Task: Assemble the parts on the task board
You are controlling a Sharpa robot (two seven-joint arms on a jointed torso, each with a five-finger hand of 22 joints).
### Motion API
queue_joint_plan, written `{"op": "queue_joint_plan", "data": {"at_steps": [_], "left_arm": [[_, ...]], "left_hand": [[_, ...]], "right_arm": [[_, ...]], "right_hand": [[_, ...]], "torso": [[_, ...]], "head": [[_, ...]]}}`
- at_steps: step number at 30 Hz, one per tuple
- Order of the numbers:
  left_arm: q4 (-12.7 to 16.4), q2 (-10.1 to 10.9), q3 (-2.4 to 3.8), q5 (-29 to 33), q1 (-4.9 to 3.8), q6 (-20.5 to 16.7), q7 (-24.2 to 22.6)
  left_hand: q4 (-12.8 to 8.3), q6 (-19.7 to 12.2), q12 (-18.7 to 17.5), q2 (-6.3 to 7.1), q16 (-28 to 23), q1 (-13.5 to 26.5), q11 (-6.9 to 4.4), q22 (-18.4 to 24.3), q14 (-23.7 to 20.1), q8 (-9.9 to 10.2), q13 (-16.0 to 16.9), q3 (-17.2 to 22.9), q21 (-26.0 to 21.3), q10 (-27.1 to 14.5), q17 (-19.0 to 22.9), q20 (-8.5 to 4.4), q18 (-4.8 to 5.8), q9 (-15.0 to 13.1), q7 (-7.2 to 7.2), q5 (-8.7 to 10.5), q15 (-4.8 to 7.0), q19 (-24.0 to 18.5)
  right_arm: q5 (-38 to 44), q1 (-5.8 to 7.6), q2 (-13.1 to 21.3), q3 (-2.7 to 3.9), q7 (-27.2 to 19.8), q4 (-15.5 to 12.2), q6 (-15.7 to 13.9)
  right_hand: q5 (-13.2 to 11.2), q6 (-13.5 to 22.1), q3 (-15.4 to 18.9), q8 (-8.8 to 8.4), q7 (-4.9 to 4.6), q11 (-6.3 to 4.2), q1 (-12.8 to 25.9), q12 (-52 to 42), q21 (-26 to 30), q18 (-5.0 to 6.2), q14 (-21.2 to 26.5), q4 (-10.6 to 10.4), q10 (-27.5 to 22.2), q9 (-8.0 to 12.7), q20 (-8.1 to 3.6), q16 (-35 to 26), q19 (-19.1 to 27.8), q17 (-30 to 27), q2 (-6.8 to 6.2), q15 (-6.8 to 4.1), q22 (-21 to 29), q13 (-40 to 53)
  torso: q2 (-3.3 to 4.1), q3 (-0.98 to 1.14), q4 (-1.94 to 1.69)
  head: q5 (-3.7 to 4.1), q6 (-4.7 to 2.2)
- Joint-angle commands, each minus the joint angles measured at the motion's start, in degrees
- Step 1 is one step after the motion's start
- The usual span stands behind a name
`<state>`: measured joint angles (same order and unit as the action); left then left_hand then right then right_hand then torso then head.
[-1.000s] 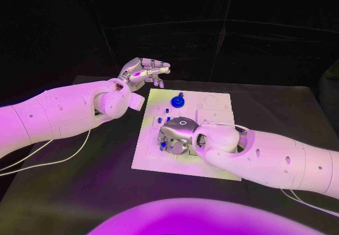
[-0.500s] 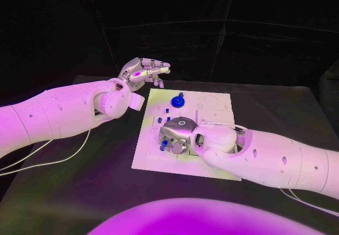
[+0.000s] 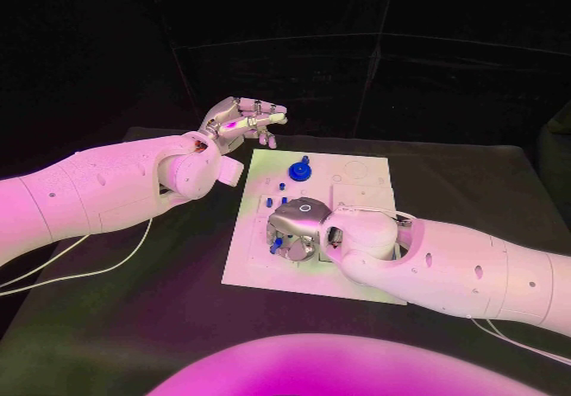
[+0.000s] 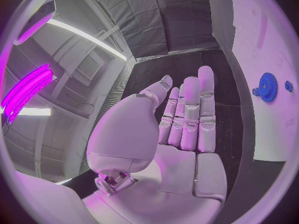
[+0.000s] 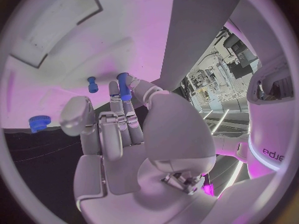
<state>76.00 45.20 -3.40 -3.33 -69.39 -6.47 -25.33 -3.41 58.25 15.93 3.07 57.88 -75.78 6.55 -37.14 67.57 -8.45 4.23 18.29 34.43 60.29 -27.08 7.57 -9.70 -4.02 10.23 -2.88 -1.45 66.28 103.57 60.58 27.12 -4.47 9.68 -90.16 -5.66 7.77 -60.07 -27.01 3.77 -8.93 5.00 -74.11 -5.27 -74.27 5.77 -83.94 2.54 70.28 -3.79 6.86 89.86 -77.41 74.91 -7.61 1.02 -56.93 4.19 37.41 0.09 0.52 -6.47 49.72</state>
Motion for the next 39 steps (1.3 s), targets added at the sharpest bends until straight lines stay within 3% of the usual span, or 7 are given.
{"op": "queue_joint_plan", "data": {"at_steps": [1, 19, 25, 32, 35, 39], "left_arm": [[0.08, 0.00, 0.06, 0.22, -0.11, 0.67, -0.10], [0.08, 0.01, 0.06, 0.22, -0.11, 0.88, 0.16], [0.12, 0.04, 0.06, 0.22, -0.12, 1.01, 0.32], [0.08, 0.07, 0.06, 0.22, -0.12, 1.07, 0.40], [0.06, 0.13, 0.06, 0.22, -0.12, 1.08, 0.41], [-0.06, 0.24, 0.05, 0.22, -0.11, 1.03, 0.37]], "left_hand": [[-0.39, -0.12, 0.20, -0.03, -0.12, -0.50, -0.10, 0.07, -0.31, -0.35, -0.07, -0.04, -0.29, -0.47, 0.06, -0.33, -0.78, 0.08, 0.28, -0.03, -0.10, 0.23], [-0.41, -0.13, 0.23, -0.04, -0.12, -0.50, -0.10, 0.09, -0.32, -0.37, -0.07, -0.05, -0.32, -0.49, 0.09, -0.33, -0.78, 0.08, 0.28, -0.03, -0.10, 0.24], [-0.45, -0.19, 0.31, -0.03, -0.11, -0.52, -0.07, 0.15, -0.35, -0.42, -0.10, -0.09, -0.39, -0.59, 0.19, -0.33, -0.77, 0.08, 0.30, -0.02, -0.12, 0.27], [-0.45, -0.19, 0.31, -0.03, -0.11, -0.52, -0.07, 0.15, -0.35, -0.42, -0.10, -0.09, -0.39, -0.59, 0.19, -0.33, -0.77, 0.08, 0.30, -0.02, -0.12, 0.27], [-0.47, -0.24, 0.32, -0.01, -0.12, -0.51, -0.06, 0.18, -0.38, -0.41, -0.11, -0.11, -0.42, -0.66, 0.22, -0.32, -0.76, 0.09, 0.31, -0.02, -0.13, 0.27], [-0.47, -0.24, 0.32, -0.01, -0.12, -0.51, -0.06, 0.18, -0.38, -0.41, -0.11, -0.11, -0.42, -0.66, 0.22, -0.32, -0.76, 0.09, 0.31, -0.02, -0.13, 0.27]], "right_arm": [[-0.19, 0.06, 0.01, 0.00, -0.73, -0.37, -1.15], [-0.91, 0.06, 0.12, -0.02, -0.92, -0.46, -3.05], [-0.77, 0.06, 0.42, -0.02, -0.01, -0.36, -3.35], [-0.76, 0.06, 2.03, -0.02, -0.23, -1.43, -6.23], [-1.45, 0.07, 4.32, -0.01, -1.18, -3.38, -8.74], [-4.61, 0.79, 8.98, 0.07, -3.23, -7.47, -13.14]], "right_hand": [[0.28, 0.58, 0.58, -0.11, 0.15, -0.23, 0.17, -0.43, -0.32, 0.25, -6.06, -0.06, 0.72, -0.02, -0.14, 0.14, -0.15, 15.09, -0.38, -0.32, -0.36, 0.10], [0.32, 5.37, 2.04, -0.31, 0.32, -0.52, 0.58, 0.19, -0.22, 0.26, -6.06, -0.65, 0.10, 0.14, -0.61, 0.14, -0.09, 15.09, -0.96, -0.66, -0.10, -0.23], [0.30, 6.74, 3.61, -0.13, -0.10, 0.38, 1.09, 1.40, 0.57, 0.44, -6.06, -1.10, -3.42, 0.01, -0.24, 0.14, 0.57, 15.09, -1.52, -0.01, 1.26, -0.54], [1.44, 8.10, 7.64, -0.05, -0.02, 1.08, 1.12, 0.86, 1.80, 0.78, -6.06, -1.34, -7.41, -0.05, 0.44, 0.14, 1.42, 15.09, -2.09, 0.60, 3.25, -0.45], [2.80, 8.35, 10.63, -0.01, -0.06, 1.08, 1.34, 0.04, 1.99, 0.83, -6.06, -1.67, -8.05, -0.09, 0.50, 0.14, 1.43, 15.09, -2.48, 0.65, 3.51, -0.36], [3.64, 8.83, 16.54, 0.04, -0.09, 1.03, 1.76, -1.56, 3.33, 1.21, -6.06, -3.13, -8.90, -0.13, 0.47, 0.14, 2.21, 15.09, -1.93, 0.60, 5.86, -0.30]], "torso": [[0.01, 0.02, 0.03], [0.02, 0.00, 0.05], [-0.01, -0.01, 0.02], [-0.03, 0.04, 0.00], [-0.13, 0.00, 0.15], [-0.23, -0.02, 0.39]], "head": [[-0.01, -0.01], [0.01, 0.09], [0.05, 0.08], [0.11, -0.07], [0.17, -0.23], [0.51, -0.75]]}}
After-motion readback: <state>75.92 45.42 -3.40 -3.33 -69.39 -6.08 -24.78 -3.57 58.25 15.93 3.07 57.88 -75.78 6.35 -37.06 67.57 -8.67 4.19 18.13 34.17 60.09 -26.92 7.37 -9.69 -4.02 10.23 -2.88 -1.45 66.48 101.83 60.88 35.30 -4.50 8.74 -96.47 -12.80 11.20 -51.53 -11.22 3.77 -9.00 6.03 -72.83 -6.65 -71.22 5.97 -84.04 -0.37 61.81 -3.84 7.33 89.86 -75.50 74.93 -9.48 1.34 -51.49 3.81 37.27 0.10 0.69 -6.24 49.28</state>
